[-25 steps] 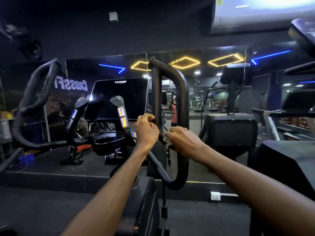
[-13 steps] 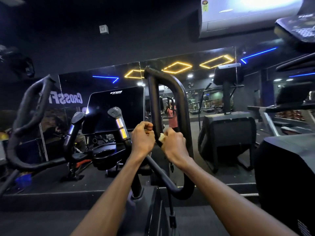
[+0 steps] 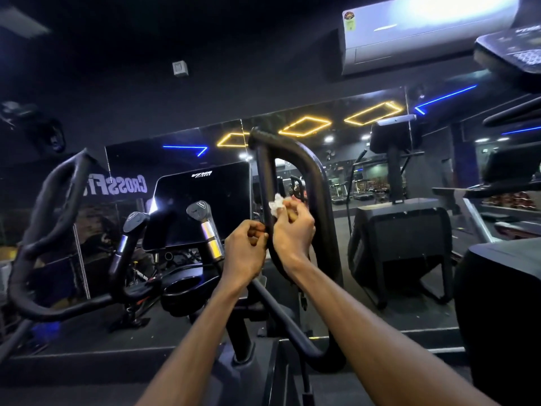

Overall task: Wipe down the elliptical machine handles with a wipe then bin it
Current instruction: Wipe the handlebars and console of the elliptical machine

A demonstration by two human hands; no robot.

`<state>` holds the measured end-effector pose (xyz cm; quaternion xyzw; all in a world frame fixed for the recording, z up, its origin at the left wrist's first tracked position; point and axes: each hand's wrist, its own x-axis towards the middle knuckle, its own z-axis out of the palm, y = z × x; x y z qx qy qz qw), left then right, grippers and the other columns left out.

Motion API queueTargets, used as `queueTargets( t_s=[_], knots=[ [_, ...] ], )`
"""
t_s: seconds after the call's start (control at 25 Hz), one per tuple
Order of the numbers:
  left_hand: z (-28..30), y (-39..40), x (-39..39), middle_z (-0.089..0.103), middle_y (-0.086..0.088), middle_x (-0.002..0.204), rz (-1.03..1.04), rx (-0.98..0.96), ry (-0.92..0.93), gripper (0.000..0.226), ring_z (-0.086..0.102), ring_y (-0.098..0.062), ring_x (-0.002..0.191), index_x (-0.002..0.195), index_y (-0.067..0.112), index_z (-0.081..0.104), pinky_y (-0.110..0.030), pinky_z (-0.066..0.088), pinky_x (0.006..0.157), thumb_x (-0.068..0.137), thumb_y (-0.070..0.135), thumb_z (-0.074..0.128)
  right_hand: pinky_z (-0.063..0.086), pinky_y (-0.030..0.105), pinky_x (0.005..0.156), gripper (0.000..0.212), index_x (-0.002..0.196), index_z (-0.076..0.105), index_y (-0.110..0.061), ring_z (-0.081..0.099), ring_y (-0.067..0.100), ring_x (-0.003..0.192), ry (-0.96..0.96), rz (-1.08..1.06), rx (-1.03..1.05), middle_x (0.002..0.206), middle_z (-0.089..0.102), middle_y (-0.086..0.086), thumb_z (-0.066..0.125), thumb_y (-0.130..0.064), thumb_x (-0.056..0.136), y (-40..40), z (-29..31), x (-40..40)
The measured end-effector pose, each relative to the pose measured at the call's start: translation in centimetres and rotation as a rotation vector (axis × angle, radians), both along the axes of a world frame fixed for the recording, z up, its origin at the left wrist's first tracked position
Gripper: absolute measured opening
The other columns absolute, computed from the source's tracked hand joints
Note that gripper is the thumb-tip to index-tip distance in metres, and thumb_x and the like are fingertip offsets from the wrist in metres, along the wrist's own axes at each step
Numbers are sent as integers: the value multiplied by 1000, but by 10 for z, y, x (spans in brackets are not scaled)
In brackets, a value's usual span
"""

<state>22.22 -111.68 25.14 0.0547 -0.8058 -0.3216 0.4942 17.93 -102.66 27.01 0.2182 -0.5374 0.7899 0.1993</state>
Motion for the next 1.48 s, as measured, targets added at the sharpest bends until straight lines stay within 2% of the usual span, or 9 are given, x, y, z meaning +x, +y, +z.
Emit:
queueTargets(
  t_s=[0.12, 0.24, 0.36, 0.48, 0.68, 0.92, 1.24, 1.36, 1.48],
  knots=[
    [3, -2, -5, 68, 4, 90, -13, 23, 15, 8, 66, -11, 84, 101, 20, 63, -26, 56, 75, 94, 15, 61, 40, 2, 84, 26, 121, 67, -16, 59, 3, 100, 22, -27, 25, 102, 63, -18, 55, -11, 99, -7, 10, 0],
    [9, 0, -7, 67, 4, 94, -40, 64, 47, 13, 64, -9, 86, 109, 16, 63, -22, 52, 75, 97, 17, 58, 49, 25, 100, 40, 137, 57, -18, 59, 7, 108, 83, -50, 91, 122, 64, -13, 51, -8, 100, -14, -10, 1],
    [17, 2, -7, 66, 4, 95, -63, 62, 30, 15, 63, -5, 84, 111, 17, 60, -16, 50, 67, 97, 21, 58, 58, 43, 81, 41, 135, 59, -17, 62, 14, 80, 81, 1, 43, 97, 72, -3, 49, -2, 98, -15, 34, -10],
    [19, 1, -10, 67, 1, 97, -68, 78, 31, 15, 64, -8, 84, 110, 17, 60, -18, 52, 67, 95, 18, 60, 56, 39, 76, 46, 137, 56, -23, 59, 15, 74, 102, 8, 104, 97, 73, 3, 48, -2, 97, -18, 34, -16],
    [20, 2, -15, 68, -3, 99, -92, 133, 33, 20, 67, -12, 88, 115, 12, 59, -28, 59, 75, 95, 17, 61, 45, 33, 58, 24, 85, 66, -16, 53, 13, 61, 50, 23, 106, 63, 54, -5, 48, -6, 97, -17, 53, -21],
    [21, -1, -12, 70, -3, 98, -155, 181, -11, 18, 71, -9, 81, 114, 14, 58, -32, 61, 72, 96, 16, 59, 34, 31, 53, 33, 60, 50, -16, 43, 16, 59, -20, 87, 54, 58, 44, -3, 47, -2, 90, -20, 77, -25],
    [22, 3, -10, 69, -2, 91, -210, 214, -11, 12, 72, -11, 76, 108, 17, 57, -30, 61, 64, 97, 13, 57, 44, 38, 56, 34, 62, 60, -12, 47, 16, 59, -6, 178, 26, 62, 48, 1, 55, -20, 95, -8, 71, -28],
    [17, 4, -11, 70, -1, 90, -192, 214, 13, 14, 72, -14, 79, 107, 21, 57, -37, 62, 69, 97, 13, 57, 51, 40, 66, 22, 99, 75, -16, 54, 13, 67, 47, 199, 98, 75, 58, 6, 54, -22, 98, -4, 60, -25],
    [16, 6, -11, 70, 1, 90, -186, 232, 33, 16, 72, -15, 82, 109, 23, 60, -40, 62, 71, 96, 12, 58, 56, 49, 70, 23, 79, 73, -15, 60, 18, 67, 65, 91, 223, 75, 68, 15, 56, -18, 94, 3, 42, -25]
  ],
)
